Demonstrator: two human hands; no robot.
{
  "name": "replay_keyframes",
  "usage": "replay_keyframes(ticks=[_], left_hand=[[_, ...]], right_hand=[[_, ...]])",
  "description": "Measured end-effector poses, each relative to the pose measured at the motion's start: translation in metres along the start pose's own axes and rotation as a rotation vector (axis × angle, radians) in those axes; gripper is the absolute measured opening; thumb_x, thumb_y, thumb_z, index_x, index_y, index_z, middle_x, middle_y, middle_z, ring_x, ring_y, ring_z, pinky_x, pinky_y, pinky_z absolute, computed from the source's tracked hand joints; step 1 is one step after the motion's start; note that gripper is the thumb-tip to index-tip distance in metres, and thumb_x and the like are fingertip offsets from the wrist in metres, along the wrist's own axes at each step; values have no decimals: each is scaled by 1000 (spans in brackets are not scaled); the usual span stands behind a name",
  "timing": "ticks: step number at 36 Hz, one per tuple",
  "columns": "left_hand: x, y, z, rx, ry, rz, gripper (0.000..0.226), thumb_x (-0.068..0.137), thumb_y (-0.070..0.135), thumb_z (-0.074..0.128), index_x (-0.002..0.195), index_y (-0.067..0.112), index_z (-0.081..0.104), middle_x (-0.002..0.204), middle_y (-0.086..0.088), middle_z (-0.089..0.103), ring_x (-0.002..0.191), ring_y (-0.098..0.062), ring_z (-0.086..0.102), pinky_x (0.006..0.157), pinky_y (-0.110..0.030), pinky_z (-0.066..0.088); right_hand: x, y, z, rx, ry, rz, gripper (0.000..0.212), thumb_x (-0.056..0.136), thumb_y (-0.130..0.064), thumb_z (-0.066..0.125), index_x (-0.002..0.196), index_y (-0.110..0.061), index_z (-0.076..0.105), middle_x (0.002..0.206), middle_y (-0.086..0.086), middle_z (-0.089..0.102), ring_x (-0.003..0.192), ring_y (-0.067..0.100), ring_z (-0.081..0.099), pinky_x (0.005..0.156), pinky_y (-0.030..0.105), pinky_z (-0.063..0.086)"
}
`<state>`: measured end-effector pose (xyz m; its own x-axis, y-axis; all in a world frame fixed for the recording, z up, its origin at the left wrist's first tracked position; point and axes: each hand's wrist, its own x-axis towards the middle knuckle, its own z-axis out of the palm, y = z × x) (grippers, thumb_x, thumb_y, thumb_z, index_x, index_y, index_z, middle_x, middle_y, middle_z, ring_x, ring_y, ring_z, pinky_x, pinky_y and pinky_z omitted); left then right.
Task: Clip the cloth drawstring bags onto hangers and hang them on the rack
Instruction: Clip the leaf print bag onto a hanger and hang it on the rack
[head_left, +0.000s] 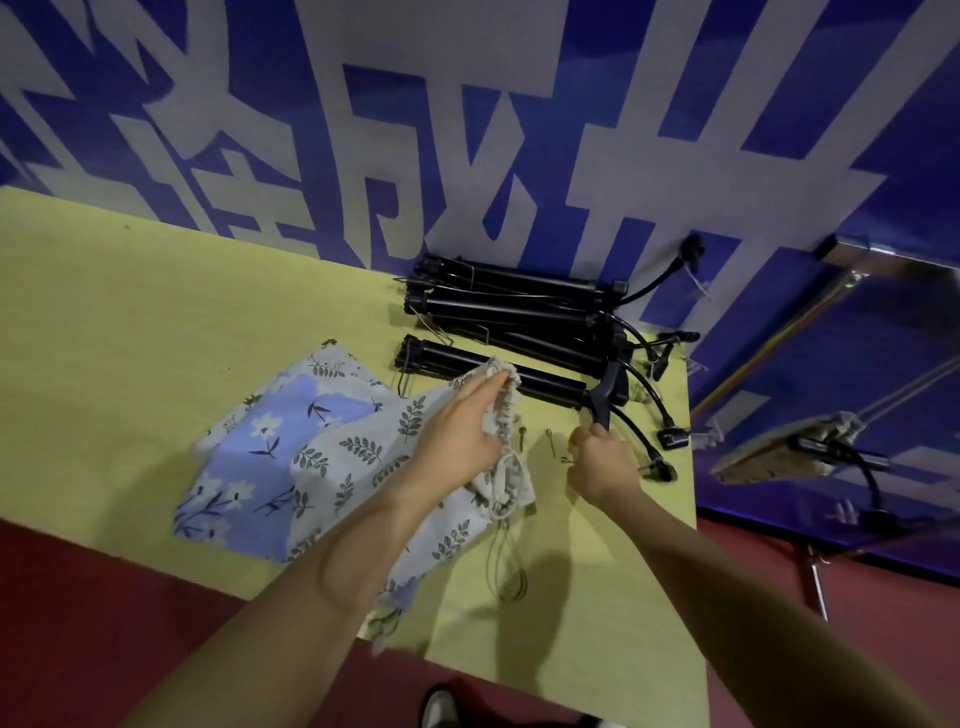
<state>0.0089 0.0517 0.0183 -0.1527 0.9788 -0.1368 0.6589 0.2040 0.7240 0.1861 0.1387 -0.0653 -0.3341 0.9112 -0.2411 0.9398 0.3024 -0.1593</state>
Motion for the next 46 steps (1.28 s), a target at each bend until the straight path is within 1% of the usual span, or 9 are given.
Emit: replay_keyframes(ticks=[9, 15, 22, 25, 30, 32, 35, 38, 46], left_hand=[[6, -12, 19, 173, 30, -44, 67, 85, 0, 54, 144, 25, 34, 153, 6, 30, 133, -17, 42, 98, -25, 40], [3, -8, 19, 191, -82, -71, 83, 81, -7, 53, 149, 28, 19, 158, 5, 16, 136, -17, 35, 91, -25, 40], [9, -9, 3, 155, -166, -79, 95, 77, -8, 58, 150, 28, 11, 158, 9, 13, 135, -23, 38, 96, -41, 49], [11, -8, -3, 107, -165, -99, 97, 76, -8, 59, 150, 30, 9, 157, 8, 13, 132, -25, 42, 87, -37, 50], [12, -6, -15, 43, -99, -81, 91, 78, -6, 60, 151, 26, 14, 156, 4, 17, 124, -21, 48, 65, -20, 45], [12, -7, -24, 38, -48, -68, 90, 78, -5, 60, 150, 26, 17, 156, 5, 19, 123, -20, 49, 69, -20, 46], [11, -10, -37, 84, -19, -71, 89, 78, -5, 60, 150, 27, 17, 155, 5, 20, 128, -20, 45, 82, -28, 48], [9, -15, -50, 227, 1, -97, 87, 80, -1, 59, 150, 25, 15, 154, 3, 21, 129, -22, 44, 90, -41, 50], [13, -25, -55, 372, 39, -135, 82, 81, -2, 53, 149, 23, 16, 149, 0, 25, 118, -29, 52, 81, -43, 52]], right_hand=[[5, 5, 17, -108, 16, 52, 29, 92, -14, 49, 120, -11, 53, 125, 11, 53, 121, 30, 43, 103, 42, 28], [4, 1, 23, -69, 24, 9, 29, 91, -6, 42, 118, -9, 53, 123, 13, 53, 119, 31, 41, 100, 41, 28], [-5, -25, -13, 807, 163, -177, 9, 91, -14, 59, 85, -21, 60, 106, 4, 54, 105, 17, 48, 90, 23, 37], [-7, -44, -35, 963, 118, -237, 10, 88, -14, 63, 81, -22, 61, 112, 2, 51, 110, 12, 47, 95, 26, 36], [-9, -66, -40, 877, -24, -334, 20, 87, -13, 65, 76, -29, 60, 121, 0, 44, 118, 11, 40, 95, 20, 28], [-9, -76, -37, 825, -34, -375, 22, 87, -12, 64, 75, -29, 57, 114, 1, 48, 114, 14, 43, 98, 26, 33], [-7, -89, -35, 754, 2, -432, 13, 87, -6, 59, 80, -18, 58, 92, 3, 60, 90, 15, 55, 81, 26, 42], [0, -98, -39, 656, 82, -408, 5, 87, -10, 62, 90, -14, 60, 92, 0, 58, 84, 12, 52, 75, 20, 36], [9, -105, -45, 407, -39, -451, 57, 82, -21, 70, 129, -9, 40, 122, 4, 38, 108, 16, 46, 91, 24, 41]])
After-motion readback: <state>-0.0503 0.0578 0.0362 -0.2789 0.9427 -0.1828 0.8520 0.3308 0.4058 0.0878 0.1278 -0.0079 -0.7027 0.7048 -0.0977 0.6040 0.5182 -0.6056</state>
